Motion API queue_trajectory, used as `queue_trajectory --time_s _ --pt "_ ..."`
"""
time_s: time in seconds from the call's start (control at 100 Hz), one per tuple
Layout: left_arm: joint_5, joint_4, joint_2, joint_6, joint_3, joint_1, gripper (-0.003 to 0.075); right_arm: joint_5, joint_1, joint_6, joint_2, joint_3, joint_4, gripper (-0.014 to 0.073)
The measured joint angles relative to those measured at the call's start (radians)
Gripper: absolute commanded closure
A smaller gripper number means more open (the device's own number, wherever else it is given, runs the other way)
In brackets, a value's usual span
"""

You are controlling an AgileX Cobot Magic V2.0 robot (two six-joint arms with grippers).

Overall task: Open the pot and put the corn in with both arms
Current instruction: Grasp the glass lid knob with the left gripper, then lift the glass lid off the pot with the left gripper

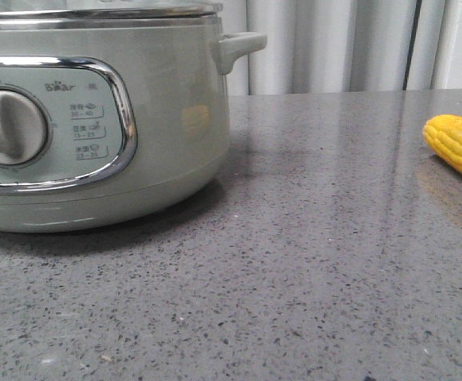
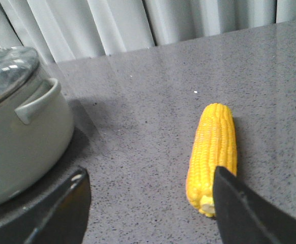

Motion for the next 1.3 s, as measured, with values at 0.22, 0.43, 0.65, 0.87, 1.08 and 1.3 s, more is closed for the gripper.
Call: queue_trajectory --time_s 0.22,0.43,0.65,0.87,1.08,1.3 --pt "0.045 -0.005 0.197 0.138 -0.161 -0.101 0.0303 0.005 0.015 0.000 0.039 -0.059 -0.057 0.0133" --pt "-0.004 -0.037 0.332 0.149 -0.236 -0.202 0.0303 0.013 0.015 0.000 0.039 -0.061 -0.064 0.0133" --pt "-0.154 -0.070 0.479 0.149 -0.249 -0.329 0.0227 0.013 0.015 0.000 0.039 -0.061 -0.065 0.0133" --pt "-0.325 -0.034 0.632 0.150 -0.249 -0.416 0.0164 0.013 0.015 0.000 0.039 -0.061 -0.065 0.0133" --pt "-0.493 -0.032 0.758 0.151 -0.250 -0.420 0.0164 0.013 0.015 0.000 0.039 -0.061 -0.065 0.0133" --pt "-0.551 -0.072 0.863 0.155 -0.253 -0.420 0.0169 0.013 0.015 0.000 0.039 -0.061 -0.065 0.0133"
